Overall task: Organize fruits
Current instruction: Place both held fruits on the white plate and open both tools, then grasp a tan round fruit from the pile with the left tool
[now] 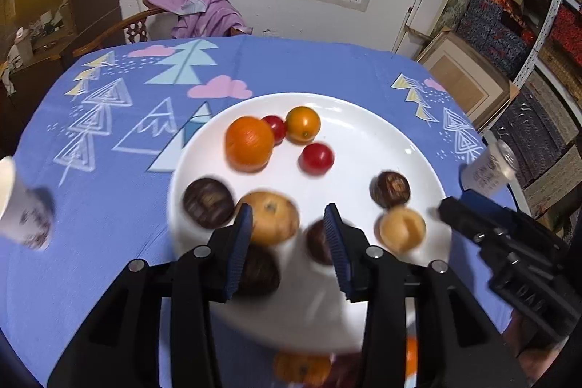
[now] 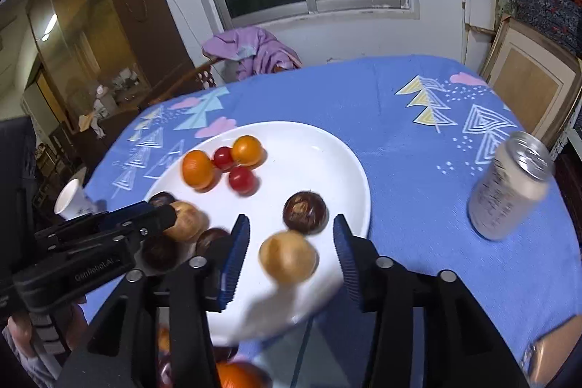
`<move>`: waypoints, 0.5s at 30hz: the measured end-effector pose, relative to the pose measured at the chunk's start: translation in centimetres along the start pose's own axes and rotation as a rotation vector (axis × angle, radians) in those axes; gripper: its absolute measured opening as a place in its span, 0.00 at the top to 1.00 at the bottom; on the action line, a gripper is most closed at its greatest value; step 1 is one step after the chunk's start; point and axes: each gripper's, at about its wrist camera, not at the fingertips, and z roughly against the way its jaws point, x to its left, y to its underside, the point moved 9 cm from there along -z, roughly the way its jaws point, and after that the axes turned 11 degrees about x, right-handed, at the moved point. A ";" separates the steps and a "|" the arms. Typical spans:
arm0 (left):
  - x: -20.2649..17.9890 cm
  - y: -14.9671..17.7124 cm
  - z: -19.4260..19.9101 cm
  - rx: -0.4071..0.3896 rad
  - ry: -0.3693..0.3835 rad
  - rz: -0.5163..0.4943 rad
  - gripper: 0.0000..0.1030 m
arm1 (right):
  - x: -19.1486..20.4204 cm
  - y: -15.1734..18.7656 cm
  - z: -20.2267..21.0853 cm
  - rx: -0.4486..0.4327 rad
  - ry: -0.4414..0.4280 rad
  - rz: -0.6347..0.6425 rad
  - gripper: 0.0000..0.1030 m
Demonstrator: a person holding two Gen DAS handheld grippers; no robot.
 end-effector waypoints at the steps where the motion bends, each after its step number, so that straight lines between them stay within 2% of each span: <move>1: 0.2 1.2 1.1 -0.010 -0.004 -0.007 0.54 | 0.2 0.9 1.3 -0.017 -0.002 0.003 0.44; 4: 0.6 5.9 4.1 -0.046 -0.032 -0.050 0.50 | 0.7 4.1 4.7 -0.059 -0.034 0.015 0.40; 9: -1.2 15.6 6.6 -0.027 0.016 -0.141 0.49 | 0.6 9.3 7.4 -0.085 -0.085 0.004 0.33; 12: -2.9 19.9 7.1 -0.013 0.042 -0.204 0.48 | -0.3 10.8 7.5 -0.080 -0.107 -0.026 0.32; 15: -4.7 23.0 6.7 0.019 0.050 -0.269 0.47 | -1.4 10.8 7.2 -0.070 -0.131 -0.066 0.32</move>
